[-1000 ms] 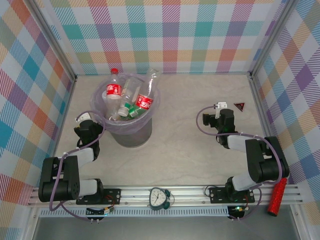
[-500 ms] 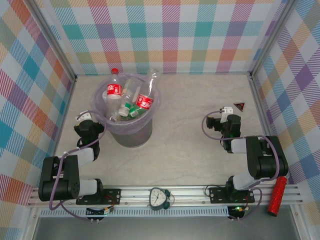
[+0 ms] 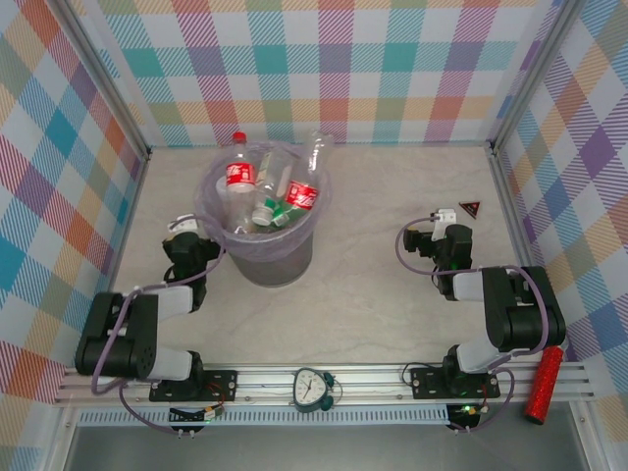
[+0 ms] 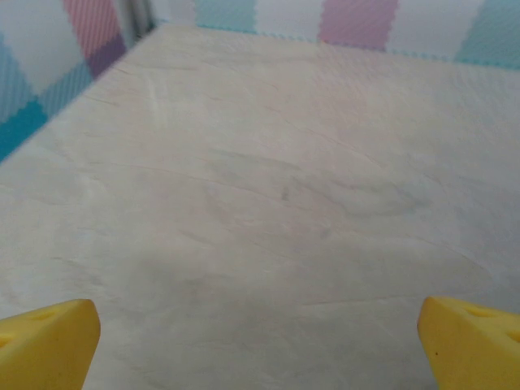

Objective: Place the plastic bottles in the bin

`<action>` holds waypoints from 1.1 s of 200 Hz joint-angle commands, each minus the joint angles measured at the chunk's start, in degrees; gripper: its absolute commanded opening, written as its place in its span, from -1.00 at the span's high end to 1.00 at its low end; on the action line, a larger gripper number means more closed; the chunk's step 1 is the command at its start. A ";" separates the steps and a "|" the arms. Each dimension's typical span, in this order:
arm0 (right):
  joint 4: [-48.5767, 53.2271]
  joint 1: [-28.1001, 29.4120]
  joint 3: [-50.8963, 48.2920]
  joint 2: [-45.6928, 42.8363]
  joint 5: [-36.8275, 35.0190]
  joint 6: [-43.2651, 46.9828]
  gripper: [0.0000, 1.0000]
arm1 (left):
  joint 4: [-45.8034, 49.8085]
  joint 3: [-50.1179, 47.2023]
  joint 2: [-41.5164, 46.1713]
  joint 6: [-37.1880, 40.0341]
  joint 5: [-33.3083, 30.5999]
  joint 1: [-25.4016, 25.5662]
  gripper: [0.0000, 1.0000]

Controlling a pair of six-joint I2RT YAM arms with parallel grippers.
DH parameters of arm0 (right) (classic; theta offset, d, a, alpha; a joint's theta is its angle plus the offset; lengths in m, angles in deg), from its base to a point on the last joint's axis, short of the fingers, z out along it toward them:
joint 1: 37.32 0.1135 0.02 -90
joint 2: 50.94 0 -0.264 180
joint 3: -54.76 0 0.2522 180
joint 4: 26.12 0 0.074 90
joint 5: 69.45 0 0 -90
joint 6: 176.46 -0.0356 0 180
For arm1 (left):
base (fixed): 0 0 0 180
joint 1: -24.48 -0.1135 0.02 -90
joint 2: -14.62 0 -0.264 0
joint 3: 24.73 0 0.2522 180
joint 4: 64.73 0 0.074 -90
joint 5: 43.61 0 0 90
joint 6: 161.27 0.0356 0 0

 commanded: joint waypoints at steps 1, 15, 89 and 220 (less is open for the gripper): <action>-2.23 -0.50 0.57 0.16 1.78 -0.77 -0.98 | -0.42 4.28 -4.54 4.23 -3.21 4.86 -0.99; -2.23 -0.59 0.59 0.26 2.19 -0.63 -0.98 | -4.77 3.14 -6.32 5.43 -4.87 6.08 -0.99; -1.59 -1.23 0.93 0.13 2.92 -1.10 -0.98 | -9.91 0.94 -8.94 1.83 -1.68 2.71 -0.99; -0.30 -1.56 1.71 0.38 3.47 -1.30 -0.98 | -9.37 0.92 -8.79 1.65 -1.58 2.72 -0.99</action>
